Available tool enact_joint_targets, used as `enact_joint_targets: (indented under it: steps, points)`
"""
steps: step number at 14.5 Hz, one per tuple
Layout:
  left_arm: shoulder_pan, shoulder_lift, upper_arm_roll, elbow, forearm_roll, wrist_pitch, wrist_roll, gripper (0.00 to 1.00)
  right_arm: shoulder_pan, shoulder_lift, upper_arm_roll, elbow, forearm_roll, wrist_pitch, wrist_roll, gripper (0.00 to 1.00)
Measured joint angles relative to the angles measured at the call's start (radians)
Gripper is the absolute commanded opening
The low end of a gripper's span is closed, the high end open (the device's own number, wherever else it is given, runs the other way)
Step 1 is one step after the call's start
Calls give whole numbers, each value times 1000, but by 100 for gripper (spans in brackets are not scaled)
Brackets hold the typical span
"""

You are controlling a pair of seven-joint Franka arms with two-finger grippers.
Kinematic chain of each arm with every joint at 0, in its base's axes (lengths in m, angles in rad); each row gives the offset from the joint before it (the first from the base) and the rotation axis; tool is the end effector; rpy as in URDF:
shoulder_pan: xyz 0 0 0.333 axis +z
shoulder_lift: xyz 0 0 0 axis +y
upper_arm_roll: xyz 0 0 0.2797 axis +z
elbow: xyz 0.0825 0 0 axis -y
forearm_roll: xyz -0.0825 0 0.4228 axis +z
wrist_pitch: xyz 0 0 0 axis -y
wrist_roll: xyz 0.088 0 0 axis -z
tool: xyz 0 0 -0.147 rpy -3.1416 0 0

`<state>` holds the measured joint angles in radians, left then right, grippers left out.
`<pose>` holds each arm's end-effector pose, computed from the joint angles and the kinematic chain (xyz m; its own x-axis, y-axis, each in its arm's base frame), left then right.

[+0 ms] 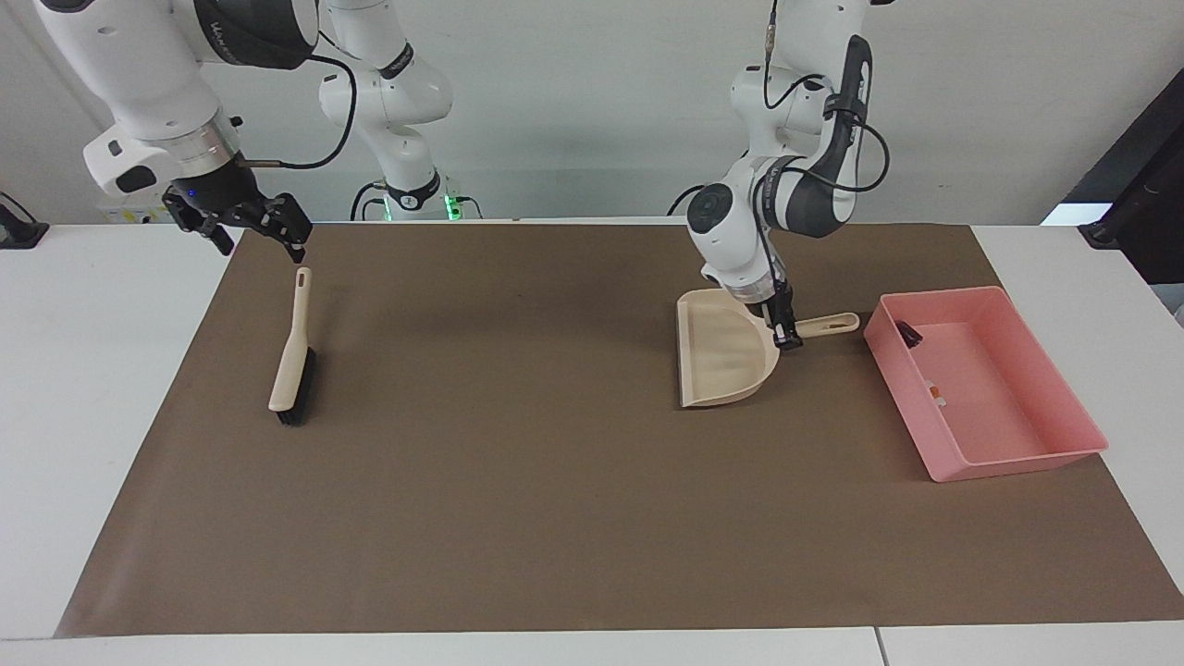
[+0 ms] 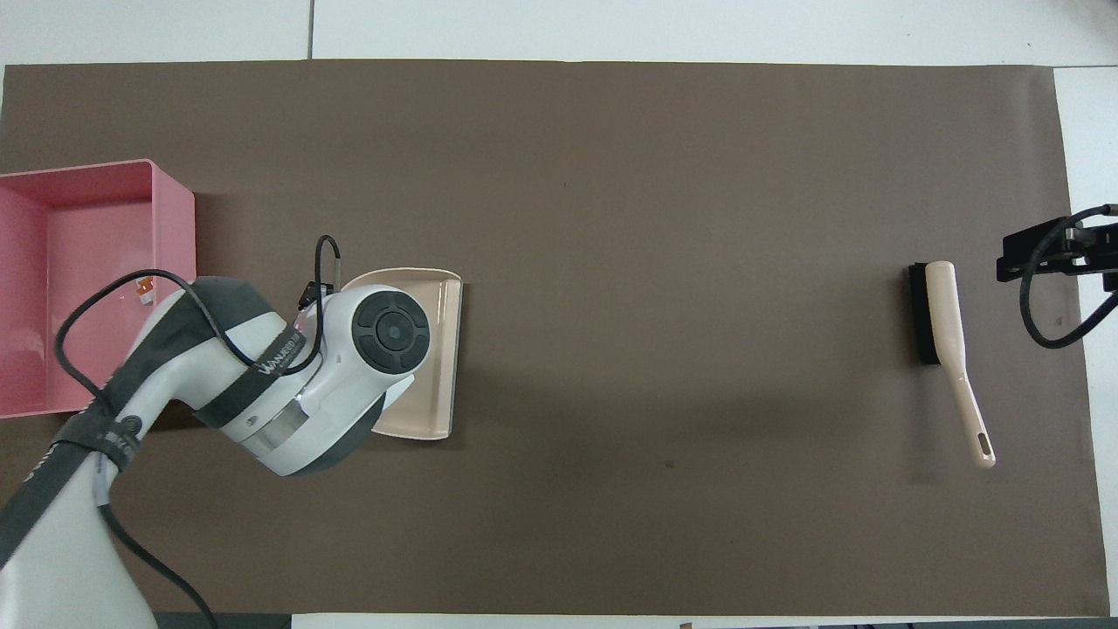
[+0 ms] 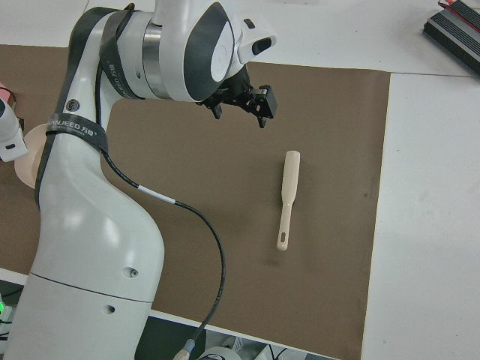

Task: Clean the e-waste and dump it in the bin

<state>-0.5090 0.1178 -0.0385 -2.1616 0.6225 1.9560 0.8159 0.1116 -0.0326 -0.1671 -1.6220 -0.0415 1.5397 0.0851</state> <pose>0.4912 -0.2294 0.2357 -0.0953 -0.8137 -0.5735 -0.9899 0.1380 -0.0312 0.5770 -0.0393 0.5385 0.9889 -0.1409 -0.0469 -0.1391 -0.9895 0.0402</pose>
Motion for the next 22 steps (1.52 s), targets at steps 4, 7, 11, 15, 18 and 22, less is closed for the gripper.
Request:
enact_joint_targets:
  steps: [4,7,11,15,18,22]
  points:
    - [-39,42,2,4,1,7,-75,90,12,0,2,1,0,3,-2,100]
    - [-49,32,2,21,1,-6,-83,97,25,2,7,27,2,-22,-11,100]
    - [18,-78,21,49,-43,-171,-210,98,28,13,17,89,51,-71,-11,100]
    - [220,-149,31,73,-211,-221,-573,98,28,27,17,91,51,-71,-26,100]
    - [371,-166,35,119,-350,-221,-650,98,27,28,17,90,52,-79,-28,100]
    - [522,-171,38,264,-504,-232,-657,98,24,28,12,84,52,-90,-28,100]
